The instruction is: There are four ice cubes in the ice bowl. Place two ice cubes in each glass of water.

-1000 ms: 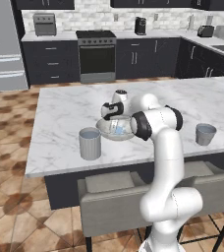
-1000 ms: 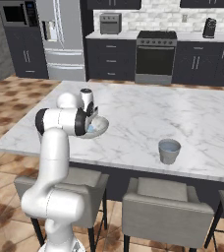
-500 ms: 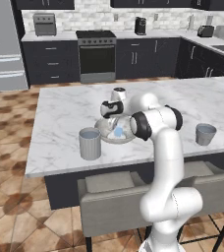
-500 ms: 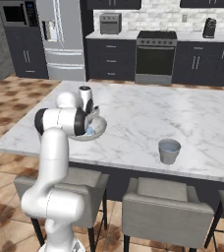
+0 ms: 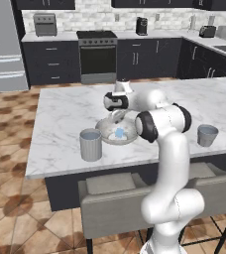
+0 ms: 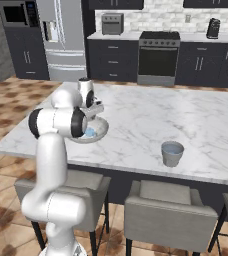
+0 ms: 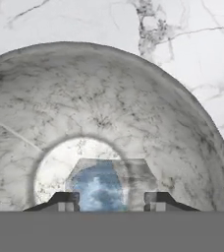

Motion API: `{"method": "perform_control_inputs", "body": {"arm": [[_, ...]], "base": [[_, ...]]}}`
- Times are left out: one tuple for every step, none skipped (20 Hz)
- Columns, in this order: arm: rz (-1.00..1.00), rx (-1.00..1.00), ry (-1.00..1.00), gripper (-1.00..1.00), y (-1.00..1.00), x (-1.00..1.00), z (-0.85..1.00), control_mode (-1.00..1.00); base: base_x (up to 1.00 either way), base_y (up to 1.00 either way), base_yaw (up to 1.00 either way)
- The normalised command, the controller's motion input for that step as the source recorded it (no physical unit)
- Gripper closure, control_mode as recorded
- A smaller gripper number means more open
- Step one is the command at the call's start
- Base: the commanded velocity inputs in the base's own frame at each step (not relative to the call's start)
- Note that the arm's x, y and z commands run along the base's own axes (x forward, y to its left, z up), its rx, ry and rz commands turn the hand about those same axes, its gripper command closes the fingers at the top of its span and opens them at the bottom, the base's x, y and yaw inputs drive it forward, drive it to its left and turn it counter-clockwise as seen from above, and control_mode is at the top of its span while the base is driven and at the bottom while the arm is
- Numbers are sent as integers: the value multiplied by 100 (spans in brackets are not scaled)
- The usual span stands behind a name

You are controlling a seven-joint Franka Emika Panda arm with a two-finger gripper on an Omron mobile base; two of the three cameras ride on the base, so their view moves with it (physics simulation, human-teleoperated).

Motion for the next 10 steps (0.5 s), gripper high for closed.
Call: {"method": "perform_control_inputs", "body": {"arm": [[-50, 0, 0, 100, -66, -81, 7, -100], [-51, 0, 0, 100, -70, -79, 0, -100], [-51, 0, 0, 100, -71, -79, 0, -100], [-50, 0, 0, 100, -71, -81, 0, -100], [-49, 1, 0, 100, -69, -84, 5, -100], [-47, 2, 0, 100, -66, -89, 21, -100], [-46, 1, 0, 100, -64, -90, 28, -100], [-46, 0, 0, 100, -64, -93, 30, -100], [-46, 0, 0, 100, -63, -94, 33, -100], [-46, 0, 0, 100, -61, -93, 37, -100]], "base": [[0, 0, 0], [0, 0, 0], [0, 0, 0], [0, 0, 0], [0, 0, 0], [0, 0, 0], [0, 0, 0], [0, 0, 0], [0, 0, 0], [0, 0, 0]]}}
